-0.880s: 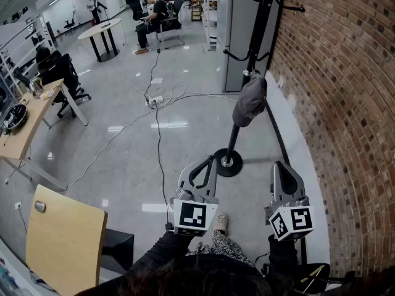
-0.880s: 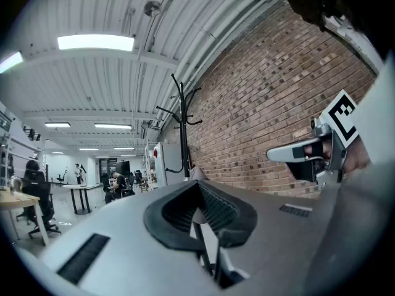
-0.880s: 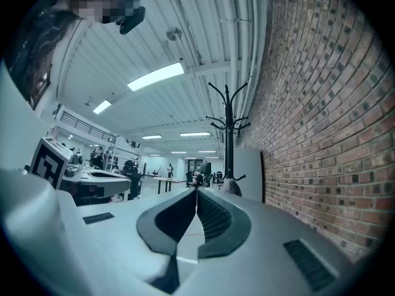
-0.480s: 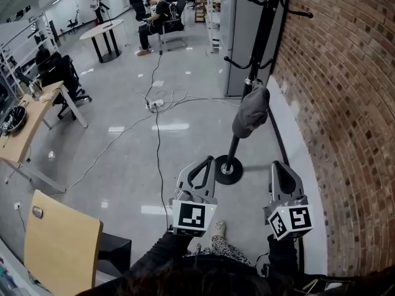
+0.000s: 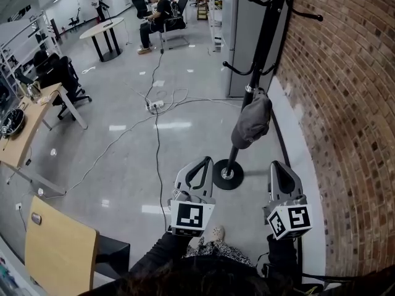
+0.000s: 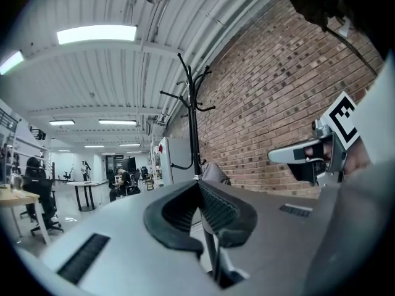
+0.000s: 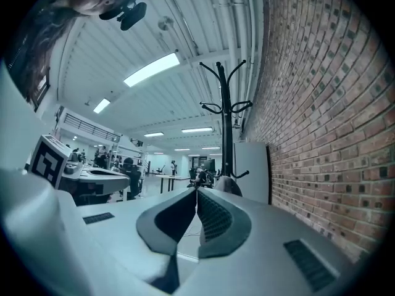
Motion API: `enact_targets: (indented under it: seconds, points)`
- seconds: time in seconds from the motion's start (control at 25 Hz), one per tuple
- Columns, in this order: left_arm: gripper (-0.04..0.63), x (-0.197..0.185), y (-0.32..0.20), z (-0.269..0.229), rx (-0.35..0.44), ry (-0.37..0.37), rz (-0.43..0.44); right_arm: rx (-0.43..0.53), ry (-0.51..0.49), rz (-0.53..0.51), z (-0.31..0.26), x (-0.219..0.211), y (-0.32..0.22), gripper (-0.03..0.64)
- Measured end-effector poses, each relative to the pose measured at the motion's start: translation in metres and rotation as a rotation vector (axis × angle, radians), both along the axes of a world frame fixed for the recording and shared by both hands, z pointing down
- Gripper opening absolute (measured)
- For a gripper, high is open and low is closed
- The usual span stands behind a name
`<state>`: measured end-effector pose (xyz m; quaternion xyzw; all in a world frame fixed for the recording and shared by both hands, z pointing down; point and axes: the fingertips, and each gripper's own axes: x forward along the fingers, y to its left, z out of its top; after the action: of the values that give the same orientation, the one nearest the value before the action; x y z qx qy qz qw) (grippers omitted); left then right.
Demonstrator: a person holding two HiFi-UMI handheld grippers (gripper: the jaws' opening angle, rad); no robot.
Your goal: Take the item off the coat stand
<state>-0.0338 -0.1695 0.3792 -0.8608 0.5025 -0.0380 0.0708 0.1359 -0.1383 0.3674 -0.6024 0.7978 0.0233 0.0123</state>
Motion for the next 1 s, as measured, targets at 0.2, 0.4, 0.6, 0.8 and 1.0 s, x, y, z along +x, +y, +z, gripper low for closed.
enact_targets:
  seconds: [0.2,0.4,0.6,0.8,1.0]
  points:
    - [0.008,0.009,-0.024,-0.002,0.001,-0.006,-0.004,0.011,-0.021,-0.027,-0.002,0.007,-0.026,0.012]
    - [0.008,0.015,-0.046,-0.002,0.004,-0.012,-0.016,-0.014,-0.011,-0.046,0.004,0.012,-0.052,0.015]
    - [0.008,0.022,-0.064,-0.002,0.001,-0.011,-0.021,-0.022,-0.011,-0.057,0.008,0.017,-0.074,0.057]
    - [0.008,0.025,-0.080,0.000,-0.007,-0.014,-0.034,-0.039,-0.015,-0.046,0.014,0.025,-0.097,0.173]
    - [0.008,0.026,-0.096,0.004,-0.014,-0.024,-0.045,-0.114,-0.047,-0.064,0.032,0.029,-0.121,0.249]
